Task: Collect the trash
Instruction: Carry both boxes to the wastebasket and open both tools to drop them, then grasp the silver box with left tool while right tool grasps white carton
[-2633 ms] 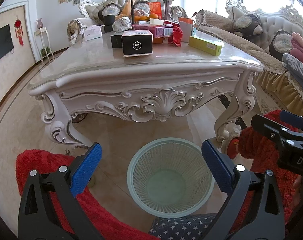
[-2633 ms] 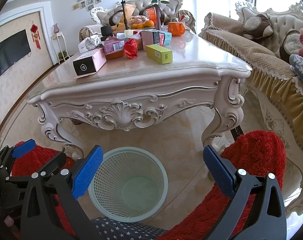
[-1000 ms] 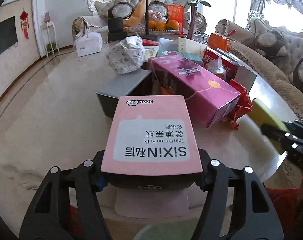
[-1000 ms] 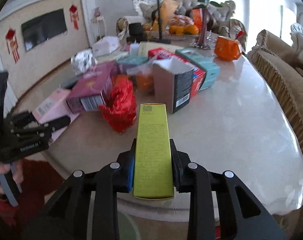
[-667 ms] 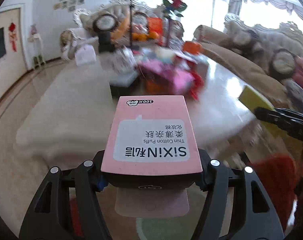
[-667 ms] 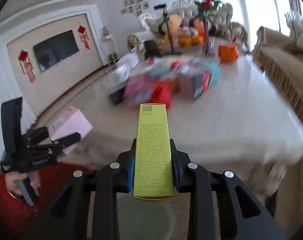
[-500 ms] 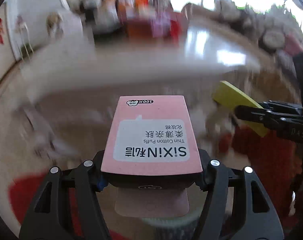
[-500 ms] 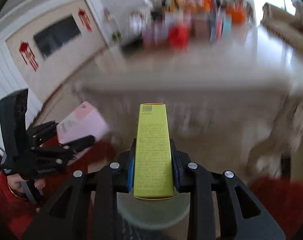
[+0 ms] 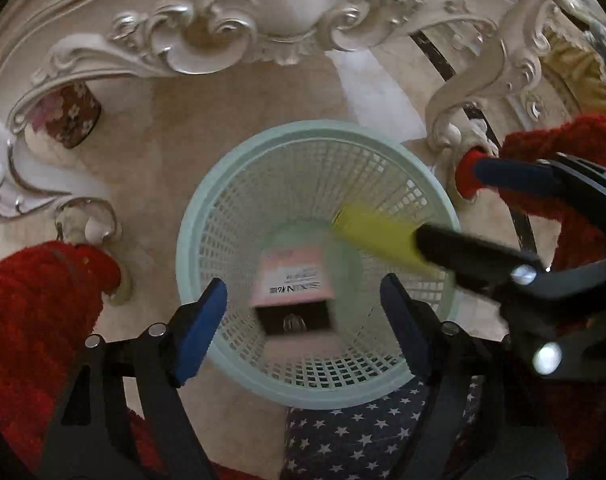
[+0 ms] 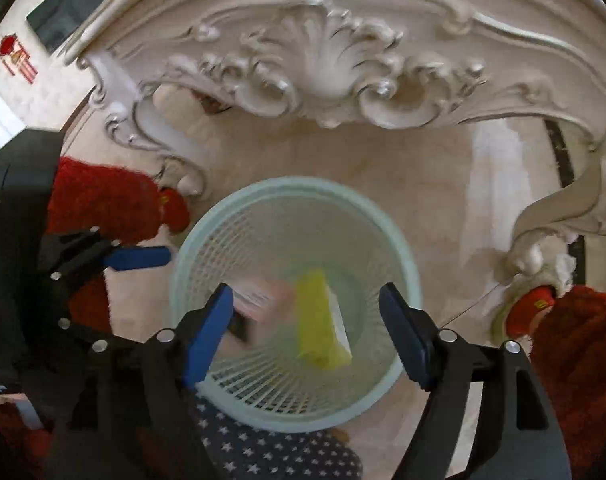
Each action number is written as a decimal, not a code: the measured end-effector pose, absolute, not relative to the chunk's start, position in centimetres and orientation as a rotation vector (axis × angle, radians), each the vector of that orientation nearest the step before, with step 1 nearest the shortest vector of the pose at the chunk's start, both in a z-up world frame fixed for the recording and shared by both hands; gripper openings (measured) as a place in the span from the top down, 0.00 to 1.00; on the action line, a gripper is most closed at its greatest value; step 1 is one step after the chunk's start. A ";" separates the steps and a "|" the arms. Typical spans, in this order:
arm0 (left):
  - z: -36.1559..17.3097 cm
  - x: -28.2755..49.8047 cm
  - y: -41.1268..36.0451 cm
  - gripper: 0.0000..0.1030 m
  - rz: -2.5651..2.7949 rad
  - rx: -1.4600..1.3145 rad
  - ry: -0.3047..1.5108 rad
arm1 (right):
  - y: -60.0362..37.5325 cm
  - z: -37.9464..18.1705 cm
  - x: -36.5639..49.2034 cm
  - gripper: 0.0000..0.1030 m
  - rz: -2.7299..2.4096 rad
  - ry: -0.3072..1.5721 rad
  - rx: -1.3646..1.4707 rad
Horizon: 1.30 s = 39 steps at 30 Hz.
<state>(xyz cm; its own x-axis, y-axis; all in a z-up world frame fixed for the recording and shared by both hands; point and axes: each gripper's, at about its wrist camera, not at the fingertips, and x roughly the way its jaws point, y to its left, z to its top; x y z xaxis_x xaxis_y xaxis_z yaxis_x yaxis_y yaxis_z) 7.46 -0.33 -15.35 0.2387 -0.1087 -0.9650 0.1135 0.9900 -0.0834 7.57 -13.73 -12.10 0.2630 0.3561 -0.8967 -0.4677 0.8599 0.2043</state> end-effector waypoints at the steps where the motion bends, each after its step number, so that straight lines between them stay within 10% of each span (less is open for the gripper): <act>1: -15.0 7.4 -0.1 0.25 -0.141 -0.006 1.314 | -14.1 -12.0 7.7 0.30 0.550 1.178 -0.093; 13: -13.3 6.7 2.0 0.25 -0.125 -0.128 1.239 | -15.8 -10.7 7.3 0.30 0.490 1.138 -0.019; 20: -2.3 6.4 5.0 0.25 -0.047 -0.048 0.881 | -19.3 -2.0 7.8 0.30 0.464 0.860 0.074; 27: 5.7 15.4 7.8 0.25 0.032 0.059 0.700 | -19.5 5.9 15.6 0.30 0.354 0.643 0.125; 39: 4.5 30.2 10.3 0.25 -0.035 0.033 0.791 | -16.0 5.9 29.0 0.30 0.271 0.689 0.072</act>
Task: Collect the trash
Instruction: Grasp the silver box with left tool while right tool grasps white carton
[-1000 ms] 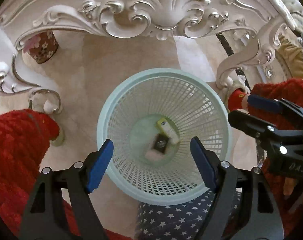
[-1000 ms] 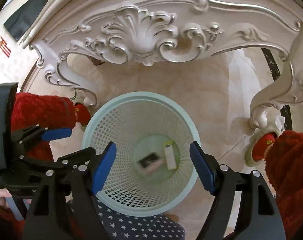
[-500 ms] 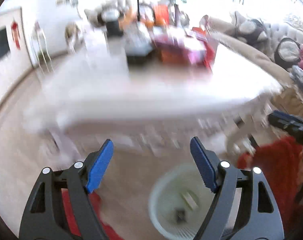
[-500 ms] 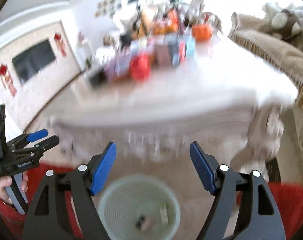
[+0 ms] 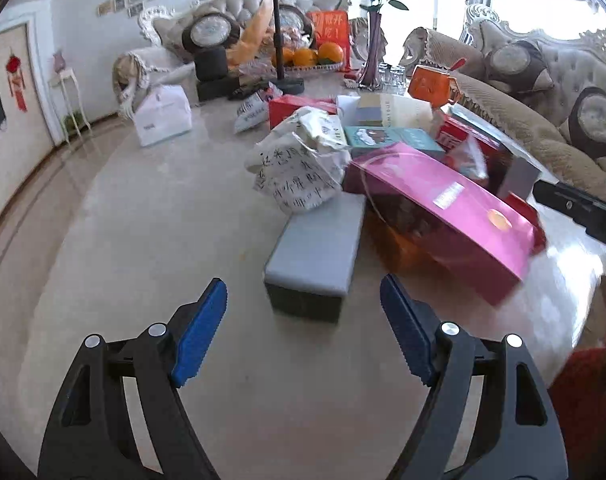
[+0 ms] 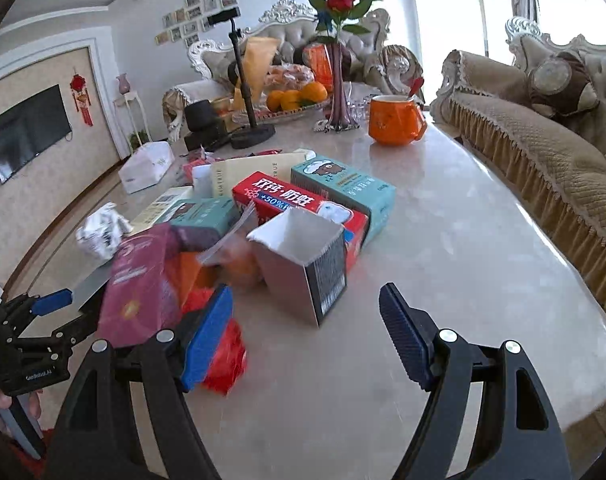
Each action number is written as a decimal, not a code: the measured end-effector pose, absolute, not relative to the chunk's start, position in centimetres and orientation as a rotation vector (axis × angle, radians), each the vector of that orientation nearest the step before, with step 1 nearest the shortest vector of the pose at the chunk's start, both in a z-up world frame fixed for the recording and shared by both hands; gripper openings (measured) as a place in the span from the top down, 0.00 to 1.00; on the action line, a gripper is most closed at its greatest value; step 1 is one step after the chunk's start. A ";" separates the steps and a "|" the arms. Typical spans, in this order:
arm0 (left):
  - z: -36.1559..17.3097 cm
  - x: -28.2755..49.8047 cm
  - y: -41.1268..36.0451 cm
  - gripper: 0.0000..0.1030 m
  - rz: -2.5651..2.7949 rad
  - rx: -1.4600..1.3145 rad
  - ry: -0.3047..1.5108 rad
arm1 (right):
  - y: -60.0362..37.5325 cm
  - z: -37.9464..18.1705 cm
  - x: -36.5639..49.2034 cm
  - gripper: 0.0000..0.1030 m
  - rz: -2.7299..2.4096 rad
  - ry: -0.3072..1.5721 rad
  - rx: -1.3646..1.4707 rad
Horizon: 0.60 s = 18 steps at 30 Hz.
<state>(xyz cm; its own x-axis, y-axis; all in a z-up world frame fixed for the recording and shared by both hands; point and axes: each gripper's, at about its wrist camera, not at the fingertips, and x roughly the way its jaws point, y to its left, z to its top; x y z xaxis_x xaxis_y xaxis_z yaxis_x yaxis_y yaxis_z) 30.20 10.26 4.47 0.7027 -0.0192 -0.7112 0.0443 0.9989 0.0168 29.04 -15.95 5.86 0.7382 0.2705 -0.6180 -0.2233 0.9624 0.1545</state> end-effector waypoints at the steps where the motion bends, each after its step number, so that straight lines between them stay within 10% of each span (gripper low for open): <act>1: 4.2 30.9 10.5 0.25 -0.041 0.029 0.804 | -15.7 5.7 29.6 0.30 0.269 0.698 0.068; 12: 2.6 33.6 10.9 0.25 -0.039 0.021 0.853 | -15.3 4.7 32.5 0.30 0.287 0.770 0.081; 18: 2.9 32.8 11.3 0.61 -0.012 0.031 0.849 | -15.7 4.0 33.3 0.43 0.319 0.810 0.111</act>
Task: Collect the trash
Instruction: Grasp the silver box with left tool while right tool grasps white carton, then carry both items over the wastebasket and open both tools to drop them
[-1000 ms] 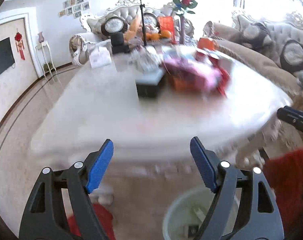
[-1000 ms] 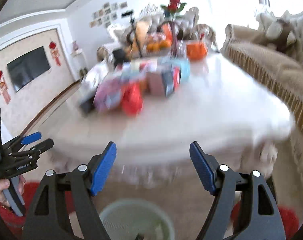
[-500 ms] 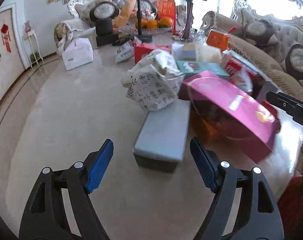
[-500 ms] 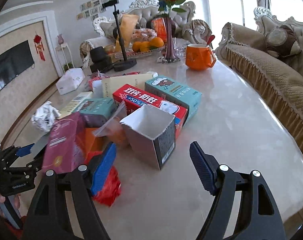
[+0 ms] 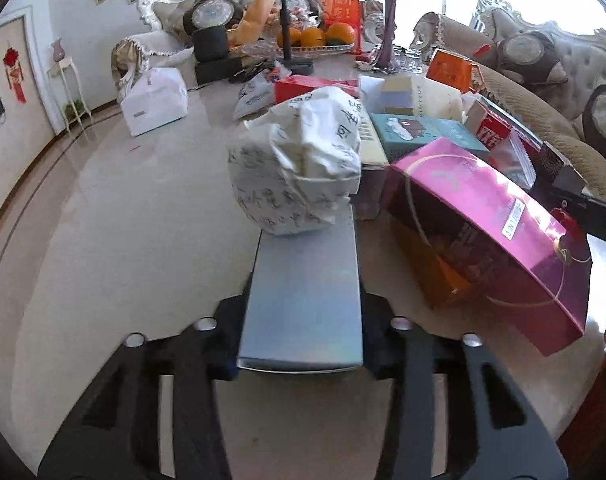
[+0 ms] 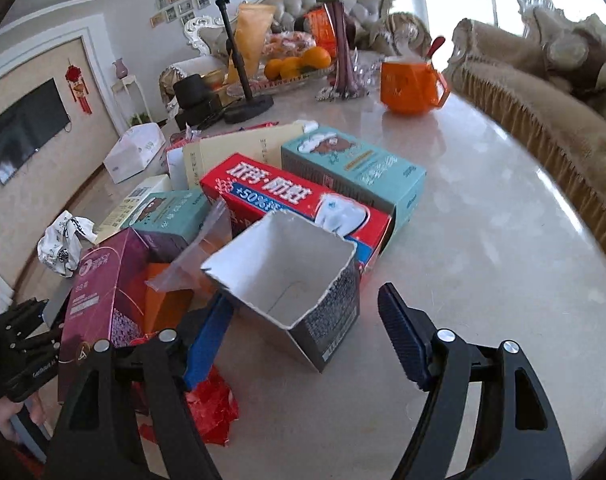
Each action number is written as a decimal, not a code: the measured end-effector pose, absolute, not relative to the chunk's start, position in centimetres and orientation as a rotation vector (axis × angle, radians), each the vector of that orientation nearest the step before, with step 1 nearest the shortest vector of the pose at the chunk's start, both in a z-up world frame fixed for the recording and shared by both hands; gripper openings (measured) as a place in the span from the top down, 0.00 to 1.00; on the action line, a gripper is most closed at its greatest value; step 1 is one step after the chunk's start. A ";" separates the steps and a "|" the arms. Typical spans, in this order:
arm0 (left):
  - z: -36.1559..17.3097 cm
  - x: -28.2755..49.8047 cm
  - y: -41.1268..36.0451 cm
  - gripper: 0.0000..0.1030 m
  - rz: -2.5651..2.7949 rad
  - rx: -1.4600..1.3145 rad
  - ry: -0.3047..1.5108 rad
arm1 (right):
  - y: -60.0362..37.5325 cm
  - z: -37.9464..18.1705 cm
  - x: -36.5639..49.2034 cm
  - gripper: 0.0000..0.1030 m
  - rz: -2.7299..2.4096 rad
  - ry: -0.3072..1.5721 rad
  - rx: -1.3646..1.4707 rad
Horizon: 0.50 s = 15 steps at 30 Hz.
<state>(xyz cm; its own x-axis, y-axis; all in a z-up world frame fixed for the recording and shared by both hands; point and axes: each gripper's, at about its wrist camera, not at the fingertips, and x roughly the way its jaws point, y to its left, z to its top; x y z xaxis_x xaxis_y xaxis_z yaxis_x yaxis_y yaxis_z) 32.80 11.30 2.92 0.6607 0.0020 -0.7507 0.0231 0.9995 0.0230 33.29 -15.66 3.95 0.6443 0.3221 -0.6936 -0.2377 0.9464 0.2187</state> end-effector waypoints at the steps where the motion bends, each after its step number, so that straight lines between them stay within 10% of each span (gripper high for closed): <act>1: 3.0 32.8 11.5 0.61 -0.018 0.016 0.854 | -15.9 3.9 33.2 0.45 0.334 0.816 0.123; 15: 3.9 27.3 14.1 0.61 -0.185 -0.305 0.882 | -20.6 7.8 26.6 0.48 0.362 0.726 0.195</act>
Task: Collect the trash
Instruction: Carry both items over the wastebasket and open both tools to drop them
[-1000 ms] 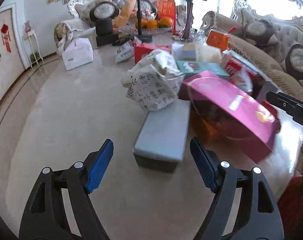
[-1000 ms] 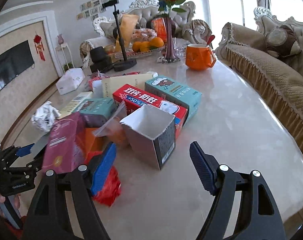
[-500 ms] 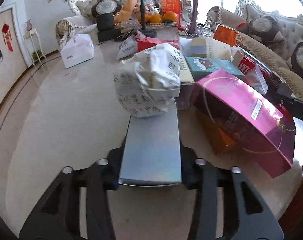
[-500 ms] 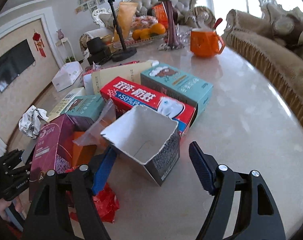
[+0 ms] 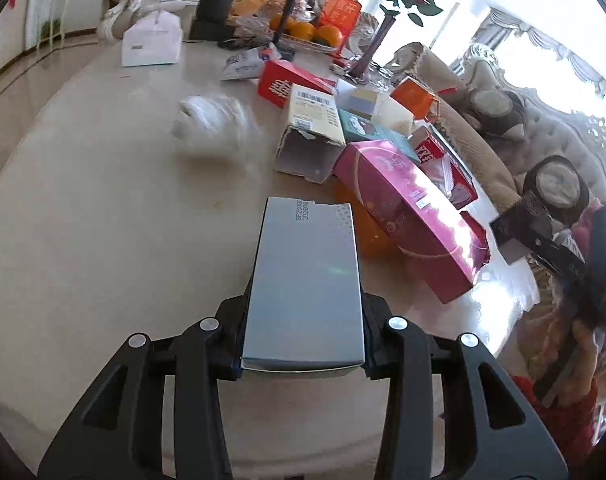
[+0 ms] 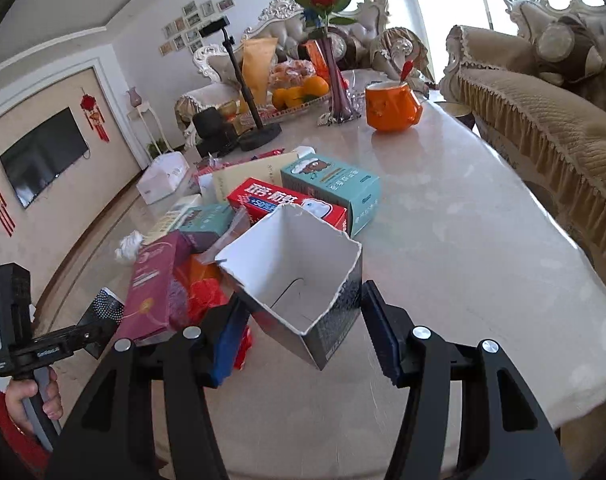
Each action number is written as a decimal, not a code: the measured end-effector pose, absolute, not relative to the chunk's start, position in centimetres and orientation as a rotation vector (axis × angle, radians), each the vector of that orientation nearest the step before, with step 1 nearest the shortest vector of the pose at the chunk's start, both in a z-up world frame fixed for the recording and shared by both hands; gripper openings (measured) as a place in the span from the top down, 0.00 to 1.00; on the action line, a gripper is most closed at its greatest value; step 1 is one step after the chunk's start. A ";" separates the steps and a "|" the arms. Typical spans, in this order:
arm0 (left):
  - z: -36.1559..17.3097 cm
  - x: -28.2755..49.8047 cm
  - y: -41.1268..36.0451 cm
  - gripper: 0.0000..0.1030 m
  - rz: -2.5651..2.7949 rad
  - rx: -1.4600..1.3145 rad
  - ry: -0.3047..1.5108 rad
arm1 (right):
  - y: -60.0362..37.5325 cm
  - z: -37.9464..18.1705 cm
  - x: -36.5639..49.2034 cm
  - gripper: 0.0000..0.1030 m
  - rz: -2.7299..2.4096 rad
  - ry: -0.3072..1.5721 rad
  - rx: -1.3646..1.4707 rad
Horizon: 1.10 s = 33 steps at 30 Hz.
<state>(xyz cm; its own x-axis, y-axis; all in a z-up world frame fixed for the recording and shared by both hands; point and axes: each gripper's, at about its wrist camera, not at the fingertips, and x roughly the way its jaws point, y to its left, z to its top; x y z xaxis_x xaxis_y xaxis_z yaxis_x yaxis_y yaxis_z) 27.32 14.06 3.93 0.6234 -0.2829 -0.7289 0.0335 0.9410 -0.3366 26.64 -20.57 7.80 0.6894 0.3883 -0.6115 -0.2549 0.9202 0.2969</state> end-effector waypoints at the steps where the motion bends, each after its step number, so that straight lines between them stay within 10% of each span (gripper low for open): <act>1: 4.4 26.7 13.9 0.61 -0.157 -0.282 0.869 | -20.8 8.2 26.0 0.48 0.368 0.716 0.196; 10: 5.8 14.2 8.8 0.61 -0.228 -0.160 0.791 | -20.5 7.8 12.8 0.48 0.552 0.700 0.155; 24: -12.6 6.9 -1.2 0.60 -0.192 0.025 1.191 | -14.9 -10.4 7.8 0.47 0.548 1.156 -0.011; 26: -13.3 7.1 -1.3 0.50 -0.167 0.036 1.214 | -14.2 -11.1 7.8 0.45 0.568 1.172 -0.037; 28: -13.8 7.2 -1.4 0.13 -0.118 0.074 1.223 | -13.9 -11.2 7.4 0.33 0.551 1.154 -0.069; 33: -14.2 7.3 -0.3 0.13 -0.118 0.016 1.214 | -14.8 -11.6 7.5 0.28 0.501 1.143 -0.069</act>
